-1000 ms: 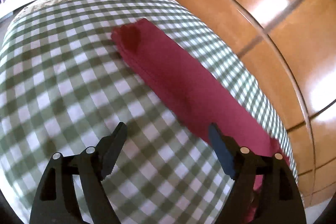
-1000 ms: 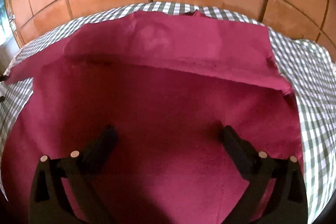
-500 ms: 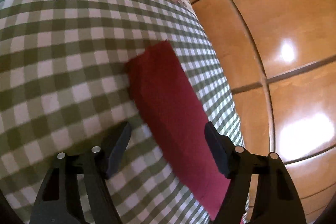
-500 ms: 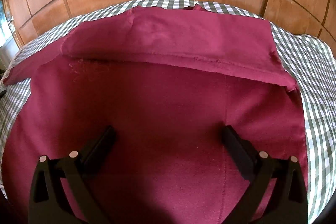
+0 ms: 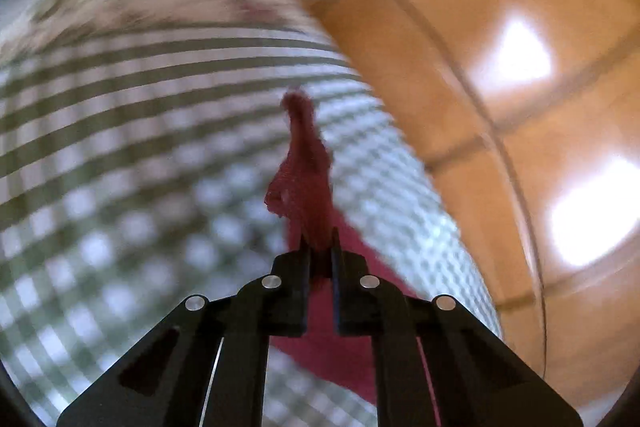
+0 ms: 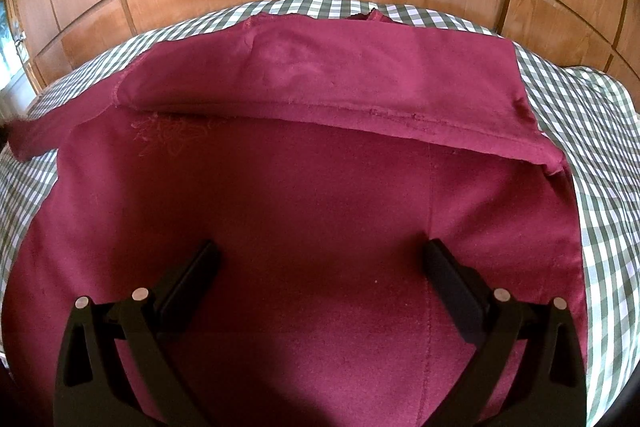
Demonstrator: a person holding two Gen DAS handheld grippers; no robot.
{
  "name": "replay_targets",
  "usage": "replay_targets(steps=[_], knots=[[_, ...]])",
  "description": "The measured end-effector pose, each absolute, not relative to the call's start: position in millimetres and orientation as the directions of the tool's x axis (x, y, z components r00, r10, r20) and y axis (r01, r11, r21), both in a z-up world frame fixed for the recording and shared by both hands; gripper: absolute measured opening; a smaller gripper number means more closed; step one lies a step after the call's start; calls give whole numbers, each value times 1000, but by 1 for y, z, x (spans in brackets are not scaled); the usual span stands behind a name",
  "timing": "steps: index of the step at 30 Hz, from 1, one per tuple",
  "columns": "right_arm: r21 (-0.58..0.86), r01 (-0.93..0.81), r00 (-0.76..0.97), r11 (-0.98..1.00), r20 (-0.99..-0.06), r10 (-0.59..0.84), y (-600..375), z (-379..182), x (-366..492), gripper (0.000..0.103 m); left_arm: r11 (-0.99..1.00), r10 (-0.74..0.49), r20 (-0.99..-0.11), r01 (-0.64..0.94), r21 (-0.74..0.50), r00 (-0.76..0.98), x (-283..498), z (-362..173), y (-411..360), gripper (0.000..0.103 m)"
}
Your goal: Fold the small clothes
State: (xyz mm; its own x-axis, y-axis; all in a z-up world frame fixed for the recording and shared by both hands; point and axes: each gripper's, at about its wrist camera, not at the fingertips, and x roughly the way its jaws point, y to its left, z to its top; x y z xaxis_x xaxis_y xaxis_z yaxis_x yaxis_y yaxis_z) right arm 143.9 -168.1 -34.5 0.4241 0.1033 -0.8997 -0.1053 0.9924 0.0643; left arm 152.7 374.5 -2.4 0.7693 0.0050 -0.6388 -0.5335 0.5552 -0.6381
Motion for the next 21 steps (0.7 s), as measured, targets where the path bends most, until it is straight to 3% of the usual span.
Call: replay_targets(steps=[6, 12, 14, 15, 16, 21], knots=[[67, -106, 425, 992, -899, 107, -169, -34, 144, 101, 726, -207, -555, -254, -639, 806, 177, 37, 254, 7], [79, -105, 426, 991, -897, 117, -170, -34, 145, 101, 824, -399, -616, -28, -565, 680, 198, 22, 115, 8], [86, -103, 426, 991, -896, 122, -171, -34, 146, 101, 846, -419, -661, 4, -533, 623, 198, 9, 85, 31], [89, -102, 426, 991, -896, 124, -172, -34, 146, 101, 859, -418, -678, 18, -512, 605, 194, 4, 72, 53], [90, -101, 425, 991, -897, 125, -172, -34, 146, 101, 871, -398, -682, 18, -492, 613, 188, 2, 67, 60], [110, -91, 397, 990, -908, 137, -172, -28, 151, 101, 912, -315, -706, -4, -410, 635, 156, -7, 71, 60]])
